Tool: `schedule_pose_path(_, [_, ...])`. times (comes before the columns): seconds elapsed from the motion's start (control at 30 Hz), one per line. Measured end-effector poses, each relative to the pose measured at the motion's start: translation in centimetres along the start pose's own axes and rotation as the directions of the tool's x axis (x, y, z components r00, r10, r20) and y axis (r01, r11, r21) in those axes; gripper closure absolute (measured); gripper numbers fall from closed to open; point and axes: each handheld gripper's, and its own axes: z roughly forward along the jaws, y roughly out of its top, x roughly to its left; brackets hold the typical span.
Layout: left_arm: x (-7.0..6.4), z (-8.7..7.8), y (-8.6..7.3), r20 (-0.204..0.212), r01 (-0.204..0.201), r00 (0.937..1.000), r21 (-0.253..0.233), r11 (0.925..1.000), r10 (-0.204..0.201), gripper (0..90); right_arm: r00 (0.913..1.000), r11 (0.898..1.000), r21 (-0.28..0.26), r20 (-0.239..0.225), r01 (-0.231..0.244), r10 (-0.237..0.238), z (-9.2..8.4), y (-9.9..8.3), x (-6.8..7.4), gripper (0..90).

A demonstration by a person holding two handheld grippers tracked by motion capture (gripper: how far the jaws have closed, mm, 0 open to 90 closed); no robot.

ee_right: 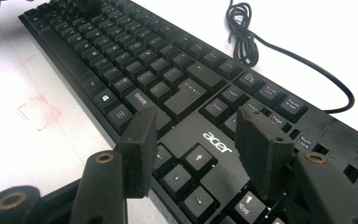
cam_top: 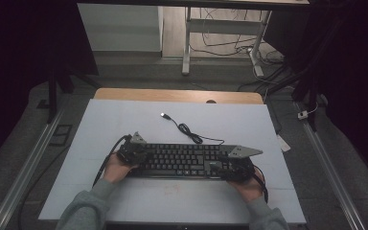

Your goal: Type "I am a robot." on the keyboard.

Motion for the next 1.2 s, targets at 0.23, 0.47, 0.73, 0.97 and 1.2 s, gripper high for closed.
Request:
schedule_pose_path(0.23, [-0.1, 0.3, -0.1, -0.011, -0.013, 0.9998, 0.010, 0.9999, 0.013, 89.0, 1.0000, 1.000, 0.003, -0.001, 0.003, -0.003, 0.0, 0.0, 0.0, 49.1])
schedule_pose_path(0.47, [-0.1, -0.9, -0.1, -0.001, 0.002, 1.0000, -0.038, 0.9993, -0.002, 88.9, 1.0000, 1.000, -0.006, 0.000, -0.002, 0.002, 0.0, 0.0, 0.0, 49.1])
schedule_pose_path(0.73, [-0.2, -3.1, -0.6, 0.029, 0.039, 0.9989, -0.106, 0.9936, -0.036, 69.2, 1.0000, 1.000, -0.005, 0.001, -0.004, 0.004, -0.1, 0.0, 0.0, 49.1])
schedule_pose_path(0.97, [-0.6, -4.4, -1.2, 0.031, 0.046, 0.9986, -0.115, 0.9923, -0.043, 52.3, 1.0000, 1.000, -0.003, 0.000, -0.005, 0.005, 0.0, 0.0, 0.0, 49.1])
schedule_pose_path(1.2, [-0.8, -5.6, -2.3, 0.026, 0.068, 0.9975, -0.131, 0.9891, -0.065, 45.9, 1.0000, 1.000, -0.003, -0.002, -0.007, 0.007, 0.0, 0.0, 0.0, 49.0])
